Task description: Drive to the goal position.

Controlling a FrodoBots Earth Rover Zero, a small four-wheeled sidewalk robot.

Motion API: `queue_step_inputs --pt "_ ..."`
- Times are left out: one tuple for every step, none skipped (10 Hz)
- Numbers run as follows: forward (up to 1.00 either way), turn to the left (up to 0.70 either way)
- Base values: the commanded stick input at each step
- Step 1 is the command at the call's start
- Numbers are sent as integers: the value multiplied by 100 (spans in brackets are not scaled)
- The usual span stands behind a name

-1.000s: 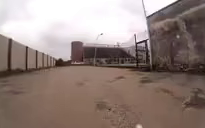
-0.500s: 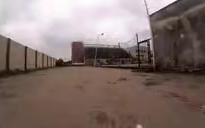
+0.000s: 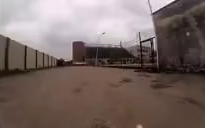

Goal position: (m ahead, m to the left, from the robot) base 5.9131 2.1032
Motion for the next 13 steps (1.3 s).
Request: queue_step_inputs --pt "70 0" --pt "70 0" --pt "70 0" --pt "70 0" --pt "70 0" --pt "70 0" --pt "70 0" --pt "70 0" --pt "70 0" --pt "70 0" --pt "70 0" --pt "70 0" --pt "70 0"
